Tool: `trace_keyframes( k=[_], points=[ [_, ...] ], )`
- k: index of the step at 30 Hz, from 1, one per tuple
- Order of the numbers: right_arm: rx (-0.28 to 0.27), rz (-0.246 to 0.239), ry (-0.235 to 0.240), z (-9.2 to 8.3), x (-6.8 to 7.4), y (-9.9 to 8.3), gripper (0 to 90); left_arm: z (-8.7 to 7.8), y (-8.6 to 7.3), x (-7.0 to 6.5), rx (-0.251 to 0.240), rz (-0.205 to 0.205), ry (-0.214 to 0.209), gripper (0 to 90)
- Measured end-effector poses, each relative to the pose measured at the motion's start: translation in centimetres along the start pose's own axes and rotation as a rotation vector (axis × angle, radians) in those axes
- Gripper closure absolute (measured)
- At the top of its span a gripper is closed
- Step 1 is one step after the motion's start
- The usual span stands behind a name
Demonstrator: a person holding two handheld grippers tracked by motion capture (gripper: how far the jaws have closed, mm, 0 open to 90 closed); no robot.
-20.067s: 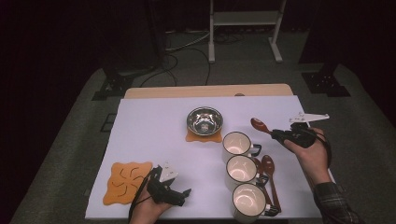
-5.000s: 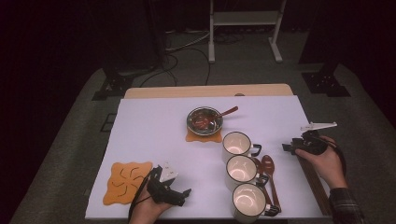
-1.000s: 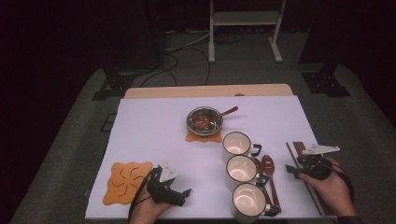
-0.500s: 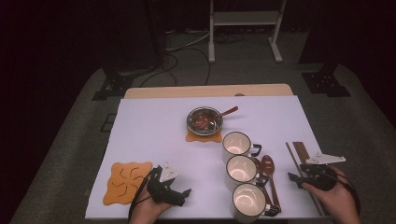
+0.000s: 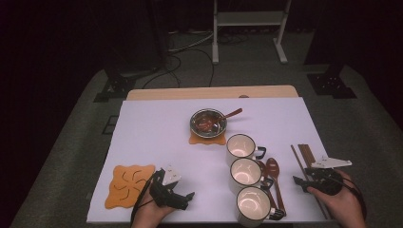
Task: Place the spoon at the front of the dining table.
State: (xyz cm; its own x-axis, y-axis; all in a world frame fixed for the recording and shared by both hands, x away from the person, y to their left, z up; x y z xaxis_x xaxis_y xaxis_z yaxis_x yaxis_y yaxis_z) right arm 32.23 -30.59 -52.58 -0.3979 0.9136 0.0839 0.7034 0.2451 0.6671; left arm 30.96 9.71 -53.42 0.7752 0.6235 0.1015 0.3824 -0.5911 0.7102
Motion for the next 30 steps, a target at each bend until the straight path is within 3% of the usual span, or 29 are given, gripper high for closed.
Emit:
trace_keyframes(
  k=[14, 30],
  points=[
    [0.006, -0.038, 0.027, 0.3, 1.3, 0.1, 39.7, 0.0, 0.0, 0.0, 0.0, 0.0, 0.0, 0.6],
    [0.006, -0.042, 0.033, 0.2, 1.2, 0.1, 45.7, 0.0, 0.0, 0.0, 0.0, 0.0, 0.0, 0.6]
  ],
)
Point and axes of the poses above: each handheld gripper's, and its own axes: z roughly forward along the jaws, y roughly out of its top, x roughly to its left, the point moved 10 cm from there along z, roughly forward along the jaws, and after that the axes turned 7 degrees about z, right-handed, at the moved point
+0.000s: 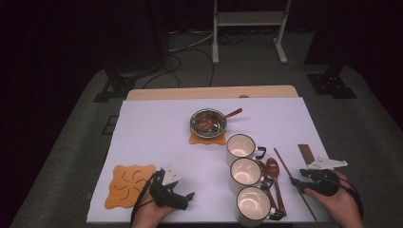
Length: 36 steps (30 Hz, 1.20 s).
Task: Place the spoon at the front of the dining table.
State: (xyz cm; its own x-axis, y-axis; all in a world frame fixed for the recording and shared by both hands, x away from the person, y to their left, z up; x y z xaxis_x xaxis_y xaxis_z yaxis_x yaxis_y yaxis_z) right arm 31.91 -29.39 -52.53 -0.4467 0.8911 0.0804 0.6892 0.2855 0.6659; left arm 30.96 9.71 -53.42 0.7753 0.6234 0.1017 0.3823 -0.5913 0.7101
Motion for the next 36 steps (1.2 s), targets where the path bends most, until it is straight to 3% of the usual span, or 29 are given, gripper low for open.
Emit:
trace_keyframes(
  k=[17, 36],
  points=[
    [-0.007, 0.014, -0.021, -0.2, -0.9, 0.0, 52.5, 0.0, 0.0, 0.0, 0.0, 0.0, 0.0, 0.7],
    [-0.033, 0.025, 0.032, 0.6, 0.1, 1.3, 59.8, 0.0, 0.0, 0.0, 0.0, 0.0, 0.0, 0.6]
  ],
)
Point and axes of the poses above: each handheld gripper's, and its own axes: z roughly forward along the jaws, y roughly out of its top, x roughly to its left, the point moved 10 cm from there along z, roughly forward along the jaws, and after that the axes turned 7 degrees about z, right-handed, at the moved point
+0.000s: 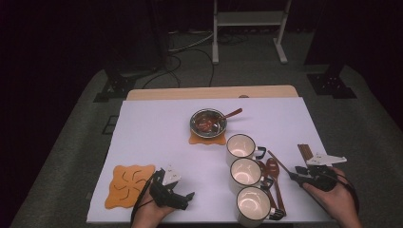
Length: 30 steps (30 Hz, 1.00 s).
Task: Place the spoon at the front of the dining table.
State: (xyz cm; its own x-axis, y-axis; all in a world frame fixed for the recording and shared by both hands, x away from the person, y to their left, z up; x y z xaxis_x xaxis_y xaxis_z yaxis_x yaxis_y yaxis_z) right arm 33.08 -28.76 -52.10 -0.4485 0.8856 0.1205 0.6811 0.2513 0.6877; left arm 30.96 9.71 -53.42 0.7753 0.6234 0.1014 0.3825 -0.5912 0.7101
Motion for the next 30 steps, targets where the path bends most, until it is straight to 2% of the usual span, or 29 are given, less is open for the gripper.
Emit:
trace_keyframes(
  k=[18, 30],
  points=[
    [0.003, 0.024, 0.009, 0.54, 0.15, 0.1, 75.0, -0.01, -0.01, 0.0, 0.001, 0.0, -0.001, 0.6],
    [0.0, 0.02, 0.01, 0.63, 0.37, 0.12, 79.6, -0.01, -0.01, 0.0, 0.001, 0.0, -0.001, 0.6]
  ],
)
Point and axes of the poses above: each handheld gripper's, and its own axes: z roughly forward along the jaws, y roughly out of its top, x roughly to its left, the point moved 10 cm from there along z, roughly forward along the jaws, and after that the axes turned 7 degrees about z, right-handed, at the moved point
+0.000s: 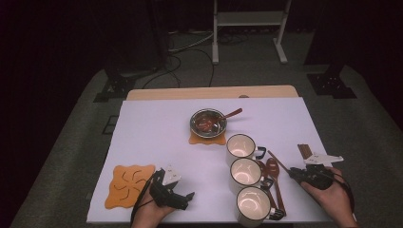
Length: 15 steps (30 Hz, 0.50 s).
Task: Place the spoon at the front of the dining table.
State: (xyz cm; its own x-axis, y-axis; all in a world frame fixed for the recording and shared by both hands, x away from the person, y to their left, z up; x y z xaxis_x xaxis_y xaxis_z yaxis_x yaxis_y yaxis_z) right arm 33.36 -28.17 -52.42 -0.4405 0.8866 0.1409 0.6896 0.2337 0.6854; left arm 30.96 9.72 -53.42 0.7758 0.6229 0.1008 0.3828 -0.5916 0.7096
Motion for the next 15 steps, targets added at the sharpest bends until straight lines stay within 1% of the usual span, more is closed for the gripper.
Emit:
trace_keyframes(
  k=[5, 15],
  points=[
    [-0.003, -0.007, -0.006, 0.07, 0.09, 0.0, 81.3, 0.0, 0.0, 0.0, 0.0, 0.0, 0.0, 0.6],
    [-0.007, 0.0, -0.015, 0.09, 0.15, -0.01, 84.3, 0.0, 0.0, 0.0, 0.0, 0.001, 0.0, 0.6]
  ],
)
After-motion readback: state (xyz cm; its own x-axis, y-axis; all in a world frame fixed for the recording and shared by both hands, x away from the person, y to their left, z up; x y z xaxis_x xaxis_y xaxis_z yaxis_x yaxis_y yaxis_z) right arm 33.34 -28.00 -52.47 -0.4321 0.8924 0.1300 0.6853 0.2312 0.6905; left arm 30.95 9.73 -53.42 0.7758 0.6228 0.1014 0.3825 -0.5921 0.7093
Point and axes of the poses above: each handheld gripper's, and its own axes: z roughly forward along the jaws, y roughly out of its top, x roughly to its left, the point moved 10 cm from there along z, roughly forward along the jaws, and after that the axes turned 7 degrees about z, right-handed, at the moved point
